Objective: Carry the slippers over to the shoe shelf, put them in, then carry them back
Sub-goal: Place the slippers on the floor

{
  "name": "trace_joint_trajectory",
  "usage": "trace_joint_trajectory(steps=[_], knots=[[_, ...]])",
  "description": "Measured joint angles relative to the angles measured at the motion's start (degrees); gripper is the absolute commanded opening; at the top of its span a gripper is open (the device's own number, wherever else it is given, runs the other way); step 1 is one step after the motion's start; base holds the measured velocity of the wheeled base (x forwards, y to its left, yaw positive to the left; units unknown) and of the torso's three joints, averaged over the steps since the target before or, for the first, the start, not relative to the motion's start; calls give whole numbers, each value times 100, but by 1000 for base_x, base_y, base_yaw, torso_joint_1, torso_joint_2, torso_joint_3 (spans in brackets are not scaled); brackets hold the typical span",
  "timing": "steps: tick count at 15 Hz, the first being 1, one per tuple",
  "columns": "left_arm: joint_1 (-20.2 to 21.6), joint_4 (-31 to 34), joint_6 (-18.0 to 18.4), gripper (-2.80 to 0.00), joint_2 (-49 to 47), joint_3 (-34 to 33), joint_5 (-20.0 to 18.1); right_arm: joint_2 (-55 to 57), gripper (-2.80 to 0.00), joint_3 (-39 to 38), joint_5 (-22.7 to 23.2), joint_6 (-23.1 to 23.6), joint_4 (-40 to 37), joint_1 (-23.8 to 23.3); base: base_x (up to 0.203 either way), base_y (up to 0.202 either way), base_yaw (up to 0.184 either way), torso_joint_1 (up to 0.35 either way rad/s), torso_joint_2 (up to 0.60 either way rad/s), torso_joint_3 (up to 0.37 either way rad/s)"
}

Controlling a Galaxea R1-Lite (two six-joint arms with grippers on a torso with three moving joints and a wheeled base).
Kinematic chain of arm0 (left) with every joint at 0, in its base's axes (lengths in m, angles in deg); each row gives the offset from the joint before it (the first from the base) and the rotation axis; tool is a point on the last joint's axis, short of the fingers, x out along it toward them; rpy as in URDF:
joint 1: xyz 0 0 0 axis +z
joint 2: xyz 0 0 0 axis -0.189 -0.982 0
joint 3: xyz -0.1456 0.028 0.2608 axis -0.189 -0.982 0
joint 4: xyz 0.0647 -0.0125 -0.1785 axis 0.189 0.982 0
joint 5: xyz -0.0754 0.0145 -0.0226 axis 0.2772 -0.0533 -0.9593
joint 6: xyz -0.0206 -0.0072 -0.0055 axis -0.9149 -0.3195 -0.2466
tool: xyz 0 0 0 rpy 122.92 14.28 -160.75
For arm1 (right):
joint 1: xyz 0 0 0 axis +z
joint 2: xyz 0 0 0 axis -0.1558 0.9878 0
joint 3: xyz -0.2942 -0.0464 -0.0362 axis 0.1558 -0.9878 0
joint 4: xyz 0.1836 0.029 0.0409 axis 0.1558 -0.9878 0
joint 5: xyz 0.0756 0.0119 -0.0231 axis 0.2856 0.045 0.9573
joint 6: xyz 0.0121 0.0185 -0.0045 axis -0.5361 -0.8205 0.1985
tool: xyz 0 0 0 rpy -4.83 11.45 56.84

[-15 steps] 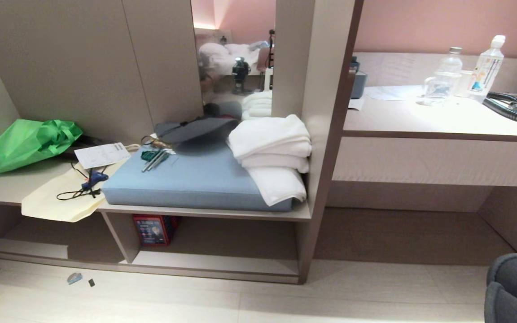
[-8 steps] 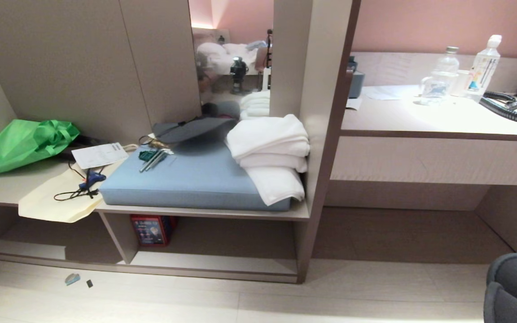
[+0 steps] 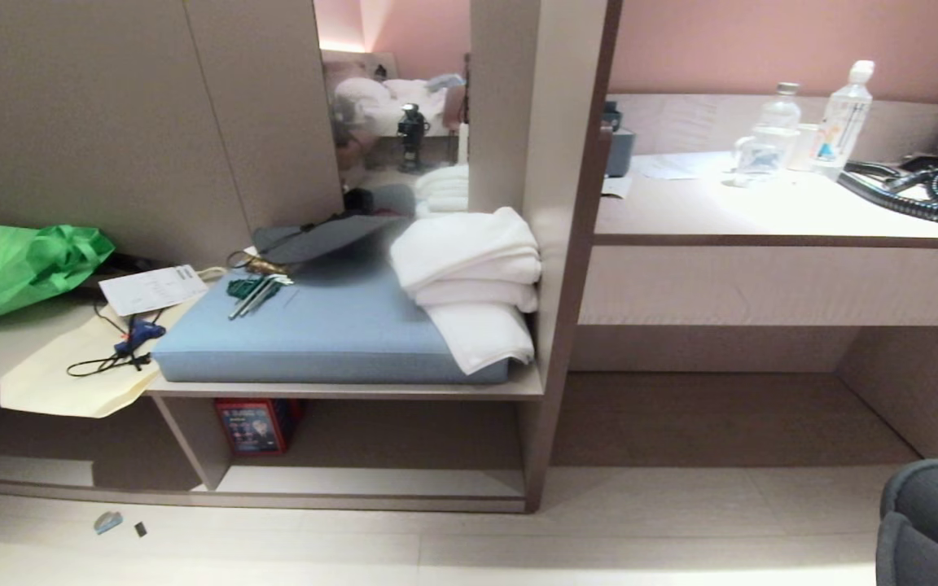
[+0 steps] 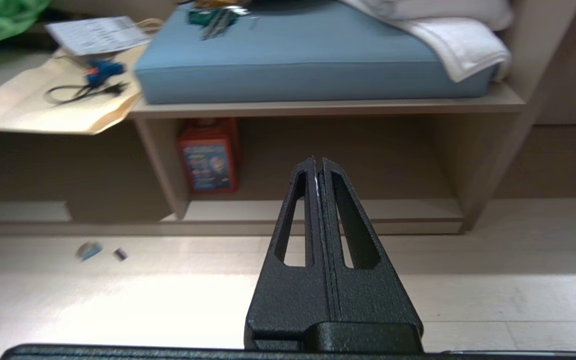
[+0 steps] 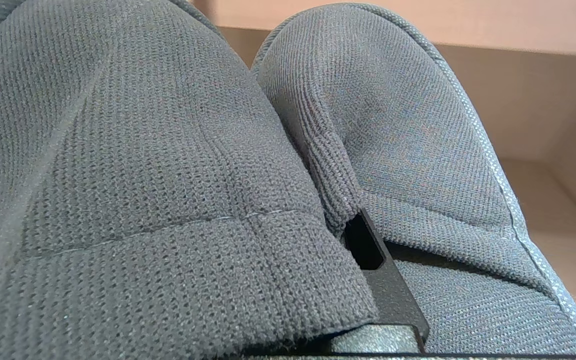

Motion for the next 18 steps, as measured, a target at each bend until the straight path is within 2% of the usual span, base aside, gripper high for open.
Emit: trace_joint_trajectory(steps=[4, 12, 18], knots=[[0, 0, 0, -280, 0, 0, -4, 0, -280, 0, -6, 20, -2, -5, 0, 3, -105, 2, 3, 2], [0, 2, -2, -280, 0, 0, 4, 0, -280, 0, -9, -1, -5, -2, 0, 0, 0, 0, 0, 0], [0, 0, -13, -280, 0, 0, 4, 0, -280, 0, -9, 3, -2, -5, 0, 0, 0, 4, 2, -156]])
